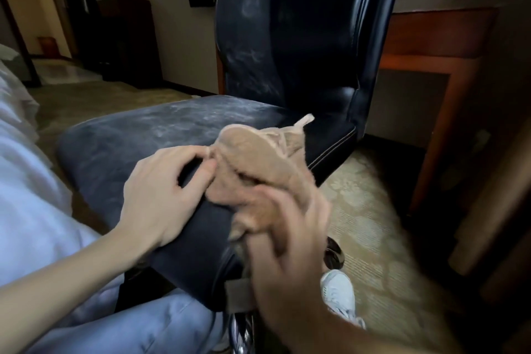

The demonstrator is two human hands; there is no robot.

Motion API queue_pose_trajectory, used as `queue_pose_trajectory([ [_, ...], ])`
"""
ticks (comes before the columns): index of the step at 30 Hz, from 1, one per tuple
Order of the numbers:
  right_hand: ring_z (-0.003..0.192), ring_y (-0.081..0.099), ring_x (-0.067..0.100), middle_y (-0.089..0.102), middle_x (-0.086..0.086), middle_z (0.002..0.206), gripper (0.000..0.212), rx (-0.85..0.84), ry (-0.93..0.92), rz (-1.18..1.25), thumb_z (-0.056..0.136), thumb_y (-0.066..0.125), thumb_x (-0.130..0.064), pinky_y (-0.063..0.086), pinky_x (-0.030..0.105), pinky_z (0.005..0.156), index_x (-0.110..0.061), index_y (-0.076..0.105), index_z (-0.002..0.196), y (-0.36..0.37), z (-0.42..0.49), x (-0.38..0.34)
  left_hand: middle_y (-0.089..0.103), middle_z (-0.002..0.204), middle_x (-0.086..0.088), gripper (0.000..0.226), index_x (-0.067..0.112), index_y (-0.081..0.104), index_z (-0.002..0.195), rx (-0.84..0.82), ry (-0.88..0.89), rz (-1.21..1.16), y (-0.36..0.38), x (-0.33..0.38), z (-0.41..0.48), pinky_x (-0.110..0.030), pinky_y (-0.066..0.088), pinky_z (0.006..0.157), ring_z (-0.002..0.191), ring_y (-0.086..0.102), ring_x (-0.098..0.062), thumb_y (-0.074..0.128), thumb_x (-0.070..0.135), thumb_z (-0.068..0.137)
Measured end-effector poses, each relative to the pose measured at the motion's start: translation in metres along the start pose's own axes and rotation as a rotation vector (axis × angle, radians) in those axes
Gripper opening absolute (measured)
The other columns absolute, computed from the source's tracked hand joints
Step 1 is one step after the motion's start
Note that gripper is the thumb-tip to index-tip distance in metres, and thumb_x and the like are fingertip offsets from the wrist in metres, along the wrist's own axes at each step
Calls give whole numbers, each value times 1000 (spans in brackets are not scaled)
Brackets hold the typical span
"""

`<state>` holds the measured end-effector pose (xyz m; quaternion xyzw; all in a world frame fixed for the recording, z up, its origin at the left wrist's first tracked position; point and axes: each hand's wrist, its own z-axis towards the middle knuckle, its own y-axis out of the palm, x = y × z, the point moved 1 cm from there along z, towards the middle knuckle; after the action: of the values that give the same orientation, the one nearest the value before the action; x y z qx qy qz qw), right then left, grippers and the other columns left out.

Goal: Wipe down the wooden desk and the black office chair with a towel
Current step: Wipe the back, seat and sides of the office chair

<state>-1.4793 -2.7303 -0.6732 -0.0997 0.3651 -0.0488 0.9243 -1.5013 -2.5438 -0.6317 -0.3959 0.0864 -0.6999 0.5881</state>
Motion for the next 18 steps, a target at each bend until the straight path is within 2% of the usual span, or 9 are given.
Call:
queue_pose_trajectory([
  [3, 131, 48, 26, 59, -3, 129, 41, 45, -97, 23, 68, 59, -40, 41, 57, 105, -36, 69, 107, 4, -5, -8, 74, 116, 7, 60, 20, 75, 108, -17, 40, -31, -3, -5, 0, -44, 46, 95, 118, 62, -24, 32, 58, 91],
  [5, 122, 54, 26, 60, -9, 118, 36, 49, -88, 96, 69, 60, -40, 45, 54, 102, -33, 71, 103, -5, 19, -2, 76, 109, -1, 61, 12, 73, 99, -41, 79, -40, -6, -6, 2, -49, 46, 96, 112, 64, -28, 32, 56, 93],
  [7, 117, 57, 26, 58, -13, 113, 32, 107, -79, 50, 73, 60, -42, 45, 48, 102, -33, 73, 101, -22, 52, 12, 75, 115, 2, 64, 12, 76, 103, -60, 92, -61, -8, -6, 2, -48, 44, 104, 115, 63, -22, 30, 57, 93],
  [8, 118, 56, 26, 61, -10, 115, 31, 119, -75, -20, 76, 60, -41, 44, 46, 103, -33, 74, 102, -31, 71, 23, 74, 119, 6, 65, 16, 77, 108, -69, 93, -76, -9, -5, 2, -46, 42, 108, 119, 62, -17, 28, 57, 93],
  [10, 120, 56, 28, 66, -2, 121, 27, 14, -70, -147, 85, 64, -33, 43, 47, 104, -28, 76, 108, -47, 104, 50, 72, 120, 15, 65, 24, 77, 111, -79, 77, -92, -9, -4, 0, -39, 40, 110, 121, 58, -10, 25, 58, 93],
  [12, 117, 58, 26, 69, 0, 120, 20, -99, -54, -189, 92, 64, -20, 44, 48, 101, -25, 77, 107, -49, 112, 73, 69, 116, 21, 63, 29, 76, 109, -67, 57, -77, -8, -2, -1, -35, 39, 106, 119, 56, -8, 24, 58, 93],
  [14, 119, 54, 28, 68, 2, 120, 24, -40, 34, -176, 91, 55, -28, 41, 46, 103, -24, 76, 103, -33, 93, 79, 70, 112, 22, 59, 31, 76, 105, -29, 38, -54, -5, 1, -1, -37, 41, 103, 116, 57, -10, 24, 56, 93],
  [16, 122, 49, 30, 67, 2, 123, 38, 87, 106, -119, 86, 42, -41, 35, 39, 105, -22, 73, 100, -11, 61, 63, 73, 108, 20, 55, 30, 77, 100, 13, 30, -71, -2, 2, -2, -42, 44, 101, 111, 60, -11, 27, 51, 95],
  [18, 122, 50, 32, 68, 5, 118, 41, 138, 95, -73, 83, 40, -43, 32, 33, 105, -20, 72, 97, 3, 33, 44, 75, 101, 14, 53, 24, 77, 93, 35, 31, -81, 0, 0, -4, -45, 46, 96, 103, 61, -11, 29, 47, 97],
])
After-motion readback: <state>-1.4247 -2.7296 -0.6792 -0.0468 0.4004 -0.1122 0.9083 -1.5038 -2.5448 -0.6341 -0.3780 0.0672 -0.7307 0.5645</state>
